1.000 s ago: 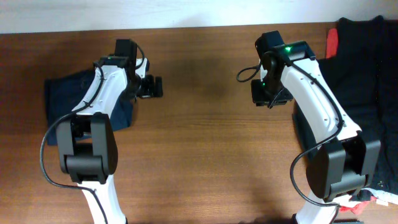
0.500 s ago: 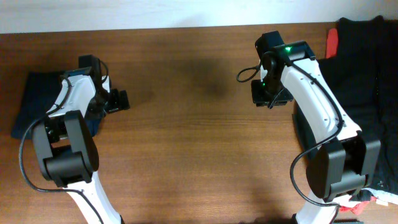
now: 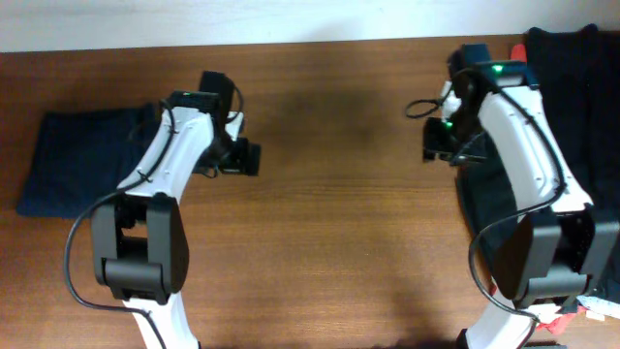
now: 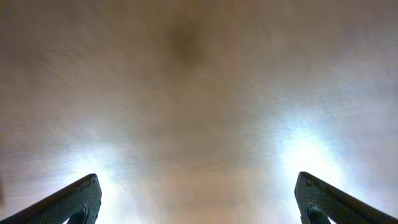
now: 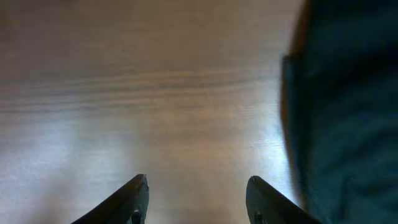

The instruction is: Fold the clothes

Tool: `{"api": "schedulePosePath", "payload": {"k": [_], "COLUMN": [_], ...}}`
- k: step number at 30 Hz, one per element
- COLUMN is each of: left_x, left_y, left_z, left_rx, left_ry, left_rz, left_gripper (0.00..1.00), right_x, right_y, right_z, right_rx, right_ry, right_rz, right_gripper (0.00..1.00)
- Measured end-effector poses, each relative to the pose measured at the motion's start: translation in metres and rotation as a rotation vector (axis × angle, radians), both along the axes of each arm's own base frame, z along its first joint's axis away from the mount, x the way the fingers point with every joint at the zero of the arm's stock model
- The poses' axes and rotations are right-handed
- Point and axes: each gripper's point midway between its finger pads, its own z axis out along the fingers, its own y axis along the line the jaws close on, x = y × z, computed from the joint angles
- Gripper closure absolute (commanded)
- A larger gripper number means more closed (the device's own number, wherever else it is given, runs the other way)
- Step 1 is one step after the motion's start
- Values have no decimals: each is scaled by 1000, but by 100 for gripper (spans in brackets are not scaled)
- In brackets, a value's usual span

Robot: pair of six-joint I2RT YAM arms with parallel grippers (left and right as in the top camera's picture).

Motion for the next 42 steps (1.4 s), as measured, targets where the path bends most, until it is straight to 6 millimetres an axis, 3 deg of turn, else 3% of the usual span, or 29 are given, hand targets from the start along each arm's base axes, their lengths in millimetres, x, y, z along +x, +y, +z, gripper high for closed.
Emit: {"api": "schedulePosePath", "payload": {"k": [3, 6, 11, 17, 20, 21, 22, 23, 27, 31, 34, 42], "left_x": [-39, -66, -80, -88, -100, -114, -124, -132, -174, -197, -205, -216], "left_y": [1, 6, 6, 6, 9, 13, 16, 19, 33, 38, 39, 41], "left_z": [6, 17, 60, 126, 157, 175, 189, 199, 232, 245, 242, 219], "left_rx": [-3, -17, -50, -115, -148, -156, -163, -164, -177, -185, -183, -163], "left_ry": [158, 261, 191, -191, -423, -548, -647, -712, -985, -1080, -1075, -973], "left_rz": [-5, 13, 18, 6, 1, 0, 5, 8, 28, 33, 33, 35], "left_gripper": [1, 1, 1, 6, 3, 1, 1, 1, 1, 1, 1, 1], "right_x": [-16, -26, -33, -40, -52, -63, -69, -74, -104, -112, -110, -99], "right_y": [-13, -16, -16, -16, -15, -14, -14, -14, -13, -13, -13, -13], "right_z": [1, 1, 13, 72, 76, 72, 70, 68, 69, 75, 71, 38], "right_rx": [6, 11, 11, -7, -12, -14, -17, -18, -27, -29, -28, -20], "right_ry": [67, 105, 83, -299, -428, -468, -511, -545, -654, -690, -676, -534], "right_rz": [-14, -4, 12, 21, 26, 30, 31, 34, 42, 42, 42, 42], "right_gripper": [50, 50, 50, 45, 44, 41, 37, 4, 1, 1, 1, 1]}}
